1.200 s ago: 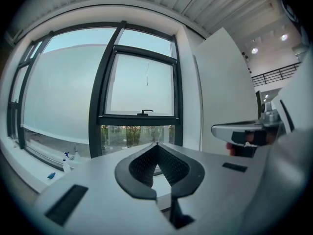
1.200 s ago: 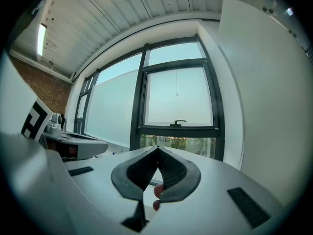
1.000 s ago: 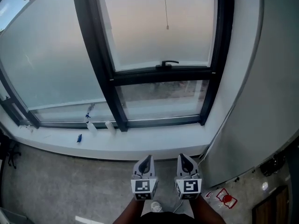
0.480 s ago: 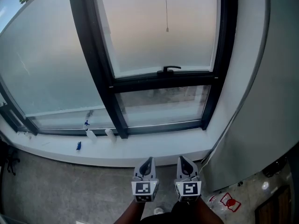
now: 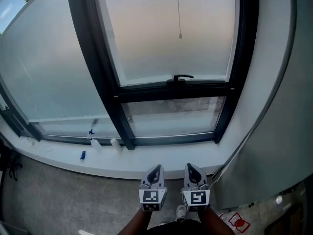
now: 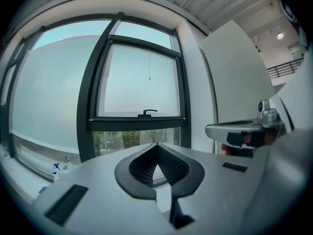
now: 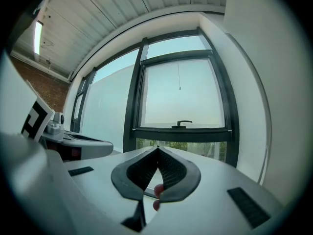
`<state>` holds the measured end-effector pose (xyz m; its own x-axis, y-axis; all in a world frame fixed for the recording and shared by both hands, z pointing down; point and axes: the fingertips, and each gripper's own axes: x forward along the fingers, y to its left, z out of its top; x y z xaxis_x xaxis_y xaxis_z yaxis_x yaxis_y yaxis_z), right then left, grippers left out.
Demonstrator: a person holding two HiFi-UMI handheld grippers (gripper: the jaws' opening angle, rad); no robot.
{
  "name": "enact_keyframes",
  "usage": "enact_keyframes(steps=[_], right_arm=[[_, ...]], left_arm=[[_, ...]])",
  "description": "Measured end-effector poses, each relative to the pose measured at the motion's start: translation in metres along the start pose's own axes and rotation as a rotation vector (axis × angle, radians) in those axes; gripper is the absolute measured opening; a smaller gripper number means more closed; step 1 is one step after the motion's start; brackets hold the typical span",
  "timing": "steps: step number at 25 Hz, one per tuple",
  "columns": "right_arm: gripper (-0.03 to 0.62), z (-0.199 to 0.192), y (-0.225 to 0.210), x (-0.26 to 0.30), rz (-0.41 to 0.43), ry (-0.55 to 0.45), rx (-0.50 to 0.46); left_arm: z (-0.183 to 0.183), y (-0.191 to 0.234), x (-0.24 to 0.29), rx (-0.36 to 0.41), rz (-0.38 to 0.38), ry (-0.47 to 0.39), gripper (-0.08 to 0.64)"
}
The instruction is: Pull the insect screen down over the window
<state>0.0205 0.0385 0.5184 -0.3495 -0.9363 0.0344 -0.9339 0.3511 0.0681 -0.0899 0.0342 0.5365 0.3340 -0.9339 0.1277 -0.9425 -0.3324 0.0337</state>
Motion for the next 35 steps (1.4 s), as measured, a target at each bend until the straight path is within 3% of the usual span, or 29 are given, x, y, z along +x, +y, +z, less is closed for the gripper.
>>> enact_keyframes(steps=[5, 23, 31, 35], right_arm=[[0.003, 0.001, -0.026, 0.032, 0.012, -0.006, 0.009], [0.003, 0.006, -0.086, 0.107, 0.072, -0.018, 0.05], [0.003, 0.003, -0.092, 0.128, 0.071, -0.008, 0.057], [0.003, -0.001, -0.095, 0.144, 0.06, 0.0, 0.049]], left_arm=[[0.011, 0.006, 0.033, 0.028, 0.041, -0.006, -0.006], [0.02, 0.011, 0.116, 0.012, 0.114, 0.007, -0.006], [0.019, 0.022, 0.138, 0.001, 0.12, 0.017, -0.006], [0.019, 0.027, 0.155, 0.007, 0.085, 0.011, -0.006]])
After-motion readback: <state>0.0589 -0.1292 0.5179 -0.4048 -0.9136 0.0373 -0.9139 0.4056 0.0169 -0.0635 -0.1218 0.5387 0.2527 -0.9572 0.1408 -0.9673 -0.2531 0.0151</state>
